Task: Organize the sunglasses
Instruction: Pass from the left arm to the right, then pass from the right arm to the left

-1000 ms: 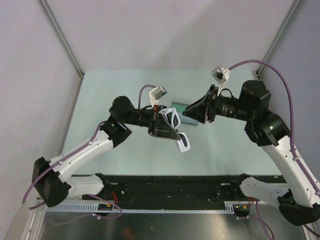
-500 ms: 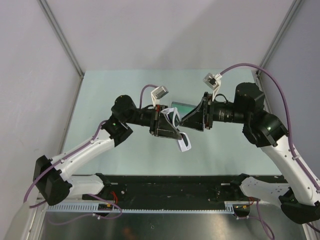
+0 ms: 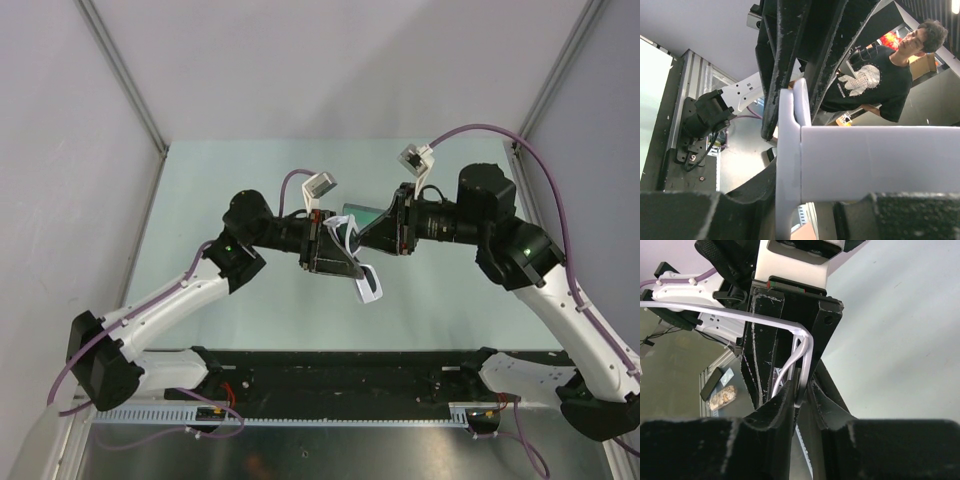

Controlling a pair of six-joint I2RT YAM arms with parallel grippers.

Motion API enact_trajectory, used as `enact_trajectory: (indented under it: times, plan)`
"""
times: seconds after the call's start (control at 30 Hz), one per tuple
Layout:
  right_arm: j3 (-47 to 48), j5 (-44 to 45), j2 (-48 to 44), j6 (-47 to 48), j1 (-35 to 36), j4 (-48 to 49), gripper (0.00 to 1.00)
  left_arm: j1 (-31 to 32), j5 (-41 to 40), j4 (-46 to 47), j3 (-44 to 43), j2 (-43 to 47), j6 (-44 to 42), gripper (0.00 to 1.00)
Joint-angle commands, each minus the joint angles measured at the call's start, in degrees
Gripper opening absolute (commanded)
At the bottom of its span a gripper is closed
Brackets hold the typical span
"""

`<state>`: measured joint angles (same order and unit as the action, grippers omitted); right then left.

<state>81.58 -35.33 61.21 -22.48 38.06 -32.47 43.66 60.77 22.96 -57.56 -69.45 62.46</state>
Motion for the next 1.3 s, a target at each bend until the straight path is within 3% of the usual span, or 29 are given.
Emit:
enact_trajectory:
  times: [0.0, 0.13, 0.2, 0.3, 0.47, 0.87, 1.27]
  plan:
    - [1.0, 1.7, -1.2, -0.4, 0.3, 2.2, 0.18, 0.2, 0.9, 1.2, -2.3, 0.6, -1.8, 0.32]
    - [-0.1, 2.1, -2.1, -1.3, 0.3, 3.3, 0.11, 0.2, 0.4, 1.1, -2.4, 0.5, -1.5, 0.33]
    - [-0.9, 3.2, -2.8, -2.1, 0.8, 4.8, 0.05, 0.2, -0.2, 1.1, -2.5, 0.5, -1.2, 0.41]
    - [-2.7, 5.7, -4.6, -3.1, 2.0, 7.1, 0.00, 0.2, -1.4, 1.1, -2.7, 0.7, -0.8, 0.45]
    - [-4.9, 10.0, -5.8, -6.7, 4.0, 10.4, 0.00, 0.2, -4.2, 1.1, -2.9, 2.0, -0.2, 0.48]
    - [-15.2, 23.2, -10.9, -16.9, 7.5, 23.1, 0.00, 0.2, -18.7, 1.0, 1.8, 7.9, -0.1, 0.43]
    - [-20.1, 27.8, -14.3, -20.8, 8.1, 30.4, 0.00, 0.4, -20.9, 1.0, 3.5, 9.9, 1.3, 0.41]
